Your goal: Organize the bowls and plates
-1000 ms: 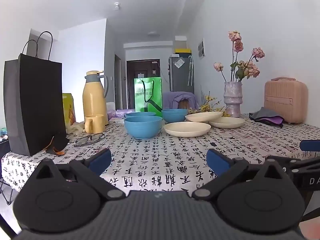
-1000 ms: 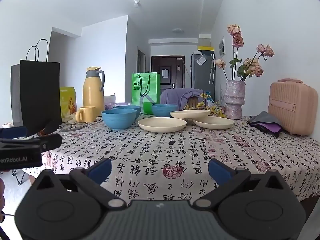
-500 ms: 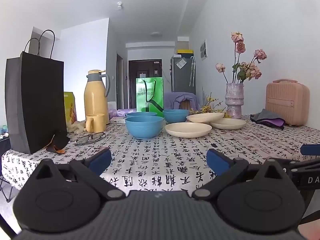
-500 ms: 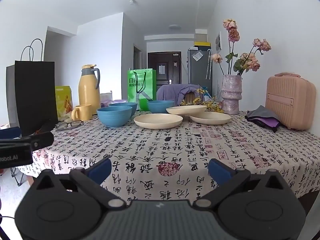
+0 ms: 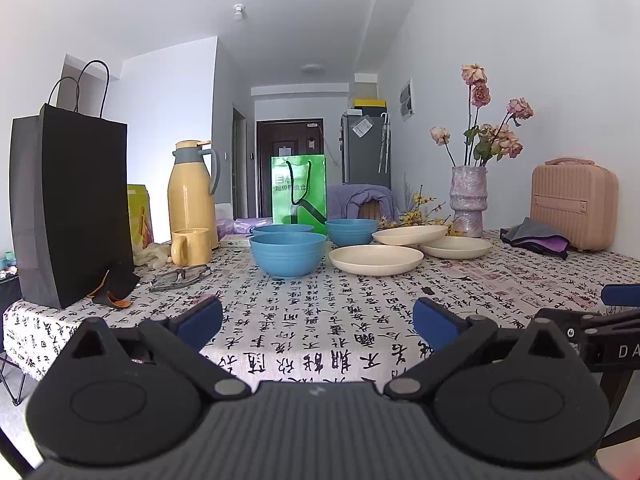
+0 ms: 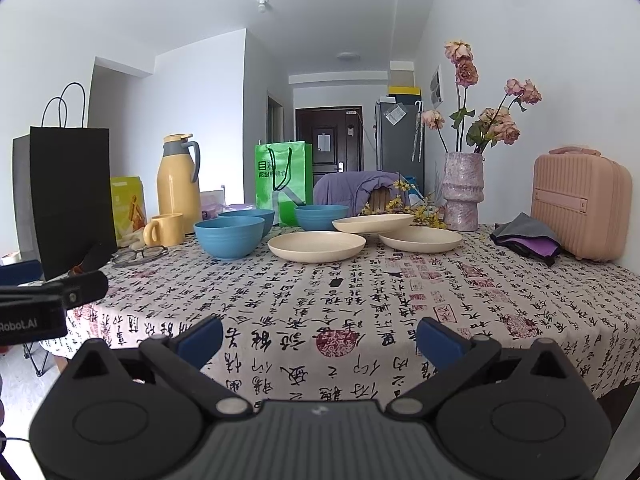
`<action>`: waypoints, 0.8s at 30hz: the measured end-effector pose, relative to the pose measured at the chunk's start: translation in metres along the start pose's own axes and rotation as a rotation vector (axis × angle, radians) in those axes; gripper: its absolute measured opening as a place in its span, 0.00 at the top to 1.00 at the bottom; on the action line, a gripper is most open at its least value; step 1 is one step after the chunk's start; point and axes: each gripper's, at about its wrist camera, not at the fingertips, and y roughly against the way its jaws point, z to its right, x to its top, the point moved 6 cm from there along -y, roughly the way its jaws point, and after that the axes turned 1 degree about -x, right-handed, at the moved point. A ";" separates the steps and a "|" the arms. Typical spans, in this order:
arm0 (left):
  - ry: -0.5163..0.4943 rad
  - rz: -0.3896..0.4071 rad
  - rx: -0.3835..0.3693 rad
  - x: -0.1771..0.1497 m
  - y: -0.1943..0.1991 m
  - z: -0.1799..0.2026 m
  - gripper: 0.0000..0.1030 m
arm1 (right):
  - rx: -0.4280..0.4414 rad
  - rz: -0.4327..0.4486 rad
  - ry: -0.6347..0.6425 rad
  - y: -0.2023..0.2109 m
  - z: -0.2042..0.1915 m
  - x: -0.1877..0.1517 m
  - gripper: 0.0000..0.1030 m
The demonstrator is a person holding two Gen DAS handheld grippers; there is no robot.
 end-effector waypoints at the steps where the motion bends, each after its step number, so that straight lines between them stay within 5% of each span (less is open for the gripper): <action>1: 0.001 -0.003 0.001 0.000 0.000 0.000 0.00 | -0.002 -0.003 -0.002 -0.001 0.000 0.000 0.00; 24: 0.004 -0.018 0.002 0.002 -0.005 0.000 0.00 | -0.017 -0.030 -0.051 -0.008 0.012 -0.003 0.00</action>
